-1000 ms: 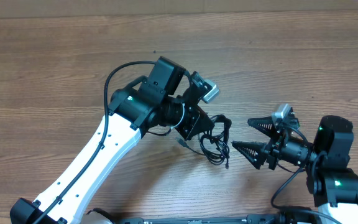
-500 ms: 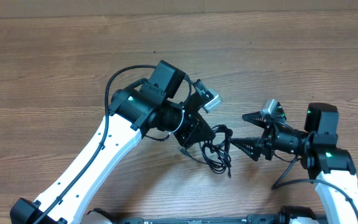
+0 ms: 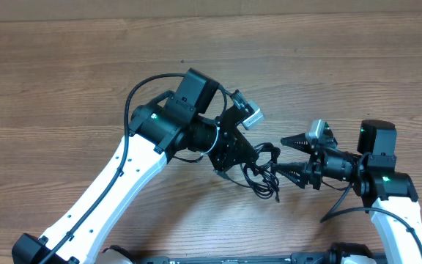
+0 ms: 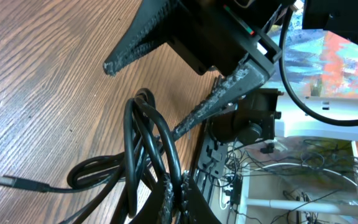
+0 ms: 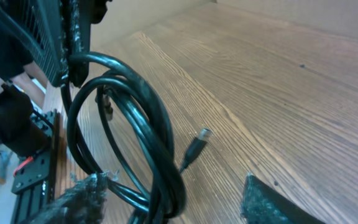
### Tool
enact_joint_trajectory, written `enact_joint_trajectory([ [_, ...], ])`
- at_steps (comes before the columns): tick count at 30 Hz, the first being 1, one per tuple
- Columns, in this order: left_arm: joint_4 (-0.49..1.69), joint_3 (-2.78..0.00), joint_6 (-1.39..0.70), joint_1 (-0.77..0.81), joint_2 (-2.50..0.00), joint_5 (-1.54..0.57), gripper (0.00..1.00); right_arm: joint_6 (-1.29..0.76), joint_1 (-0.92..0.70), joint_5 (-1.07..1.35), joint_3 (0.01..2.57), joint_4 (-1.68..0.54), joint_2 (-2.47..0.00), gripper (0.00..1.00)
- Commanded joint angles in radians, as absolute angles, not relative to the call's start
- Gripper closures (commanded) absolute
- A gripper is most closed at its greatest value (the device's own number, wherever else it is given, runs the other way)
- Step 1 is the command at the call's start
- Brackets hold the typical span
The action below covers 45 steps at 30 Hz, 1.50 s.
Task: Untangle cables
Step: 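Grasp a cable strand from the bundle with the right gripper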
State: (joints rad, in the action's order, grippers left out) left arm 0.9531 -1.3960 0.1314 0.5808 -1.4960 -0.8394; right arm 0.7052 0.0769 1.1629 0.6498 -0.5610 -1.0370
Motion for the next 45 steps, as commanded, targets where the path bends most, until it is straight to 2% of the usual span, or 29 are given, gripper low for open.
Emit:
enact_joint_trajectory([
  [1, 0.942, -1.428, 0.144, 0.583, -1.470, -0.892, 0.96, 0.731, 0.073, 1.184, 0.675, -0.555, -1.036, 0.48],
  [3, 0.943, -1.428, 0.142, 0.583, -1.470, -0.892, 0.96, 0.731, 0.073, 1.184, 0.675, -0.555, -1.036, 0.77],
  [5, 0.943, -1.428, 0.142, 0.583, -1.470, -0.892, 0.96, 0.731, 0.073, 1.184, 0.675, -0.555, -1.036, 0.96],
  [17, 0.942, -1.428, 0.141, 0.583, -1.470, -0.892, 0.96, 0.731, 0.073, 1.203, 0.675, -0.554, -1.036, 0.95],
  [23, 0.942, -1.428, 0.131, 0.583, -1.470, -0.892, 0.96, 0.731, 0.073, 1.219, 0.675, -0.540, -1.036, 0.67],
  [26, 0.942, -1.428, 0.130, 0.585, -1.470, -0.892, 0.96, 0.731, 0.073, 1.219, 0.675, -0.524, -1.036, 0.64],
  [36, 0.903, -1.428, 0.107, 0.629, -1.470, -0.891, 0.96, 0.731, 0.073, 1.229, 0.675, -0.495, -1.036, 0.66],
  [38, 0.888, -1.428, 0.096, 0.629, -1.470, -0.891, 0.96, 0.731, 0.073, 1.229, 0.675, -0.495, -1.036, 0.77],
  [40, 0.878, -1.428, 0.096, 0.629, -1.470, -0.890, 0.96, 0.731, 0.073, 1.229, 0.675, -0.495, -1.036, 0.93],
  [41, 0.876, -1.428, 0.096, 0.629, -1.470, -0.890, 0.96, 0.731, 0.073, 1.229, 0.675, -0.496, -1.036, 0.96],
  [45, 0.876, -1.428, 0.096, 0.629, -1.470, -0.879, 0.96, 0.731, 0.073, 1.229, 0.675, -0.501, -1.036, 0.96],
])
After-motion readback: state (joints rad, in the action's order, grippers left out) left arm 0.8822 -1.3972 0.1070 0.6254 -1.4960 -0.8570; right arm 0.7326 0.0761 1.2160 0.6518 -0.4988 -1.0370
